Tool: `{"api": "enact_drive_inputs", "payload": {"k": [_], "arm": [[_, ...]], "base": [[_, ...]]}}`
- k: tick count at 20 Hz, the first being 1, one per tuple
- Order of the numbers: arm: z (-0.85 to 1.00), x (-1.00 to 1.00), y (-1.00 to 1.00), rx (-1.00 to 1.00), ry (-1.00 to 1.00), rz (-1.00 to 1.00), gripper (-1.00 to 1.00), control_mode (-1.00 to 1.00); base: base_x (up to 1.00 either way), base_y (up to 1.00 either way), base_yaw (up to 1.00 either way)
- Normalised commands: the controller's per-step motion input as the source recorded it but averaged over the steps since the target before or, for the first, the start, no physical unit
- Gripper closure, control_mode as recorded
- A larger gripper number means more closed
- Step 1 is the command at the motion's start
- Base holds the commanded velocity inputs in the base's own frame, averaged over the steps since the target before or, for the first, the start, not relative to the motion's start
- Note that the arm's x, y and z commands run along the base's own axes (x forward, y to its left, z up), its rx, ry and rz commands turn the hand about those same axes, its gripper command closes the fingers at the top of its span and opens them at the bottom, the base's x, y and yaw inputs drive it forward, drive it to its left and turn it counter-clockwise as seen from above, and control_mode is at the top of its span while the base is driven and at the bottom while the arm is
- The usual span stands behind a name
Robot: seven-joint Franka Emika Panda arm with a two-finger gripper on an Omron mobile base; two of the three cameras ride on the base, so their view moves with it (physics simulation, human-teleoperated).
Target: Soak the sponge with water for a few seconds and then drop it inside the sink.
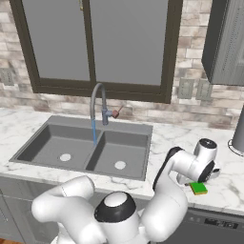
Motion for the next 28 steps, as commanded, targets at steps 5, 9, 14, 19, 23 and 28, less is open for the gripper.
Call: {"api": "enact_drive_inputs", "payload": {"k": [5,9,14,19,23,28], "arm": [[-0.13,0.13,0.0,0.0,0.0,0.0,-1.0,-1.0],[-0.08,0.16,0.0,0.0,0.01,0.0,-1.0,-1.0],[-0.04,0.05,-0.01,0.0,0.03,0.0,-1.0,-1.0],[-0.1,0.0,-0.04,0.0,0.05,0.0,-1.0,-1.0],[-0.18,0.0,-0.04,0.01,0.04,0.0,-1.0,-1.0],[-0.29,0.0,-0.01,0.02,0.04,0.0,-1.0,-1.0]], "base": [[0.0,0.0,0.0],[0.0,0.0,0.0],[0.0,0.0,0.0],[0.0,0.0,0.0],[0.0,0.0,0.0],[0.0,0.0,0.0]]}}
